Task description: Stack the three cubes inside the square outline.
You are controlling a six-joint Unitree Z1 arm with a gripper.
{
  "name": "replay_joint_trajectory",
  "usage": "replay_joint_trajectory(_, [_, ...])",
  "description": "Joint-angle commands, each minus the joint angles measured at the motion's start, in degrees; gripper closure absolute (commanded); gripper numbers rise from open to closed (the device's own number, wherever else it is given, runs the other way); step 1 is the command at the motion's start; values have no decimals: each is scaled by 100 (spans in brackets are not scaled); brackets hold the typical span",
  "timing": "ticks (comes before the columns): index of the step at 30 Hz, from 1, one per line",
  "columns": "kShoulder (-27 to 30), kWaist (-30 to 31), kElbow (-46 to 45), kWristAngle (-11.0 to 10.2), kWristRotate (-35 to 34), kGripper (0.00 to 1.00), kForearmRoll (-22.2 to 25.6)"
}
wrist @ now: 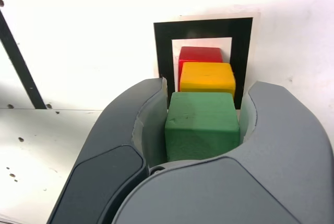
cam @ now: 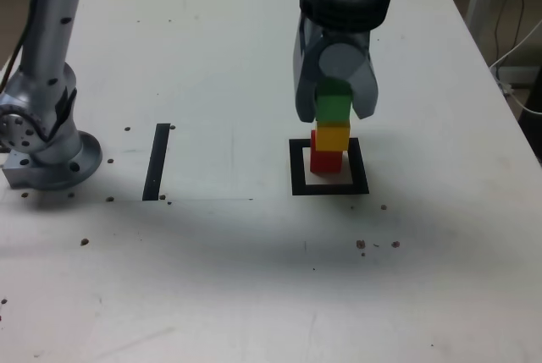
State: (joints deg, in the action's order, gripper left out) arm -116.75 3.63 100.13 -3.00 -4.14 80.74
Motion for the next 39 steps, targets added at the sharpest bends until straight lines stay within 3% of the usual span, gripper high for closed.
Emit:
replay_joint_trajectory(1, [-30, -13, 25, 11, 17, 71, -17])
replay_joint_trajectory(8, [-67, -36, 6, 27, 39, 68, -48])
replay_joint_trajectory(10, [-69, -44, -5, 27, 55, 57, -55])
replay_joint_trajectory(14, [-75, -55, -38, 35, 94, 16, -67])
replay_joint_trajectory(16, [-77, -56, -52, 42, 98, 5, -68])
replay_joint_trajectory(26, [-24, -73, -102, 38, 131, 2, -87])
replay_joint_trajectory(34, [645, -73, -259, -315, 69, 1, -45])
replay_joint_trajectory(39, [1082, -78, -586, -412, 13, 1, 131])
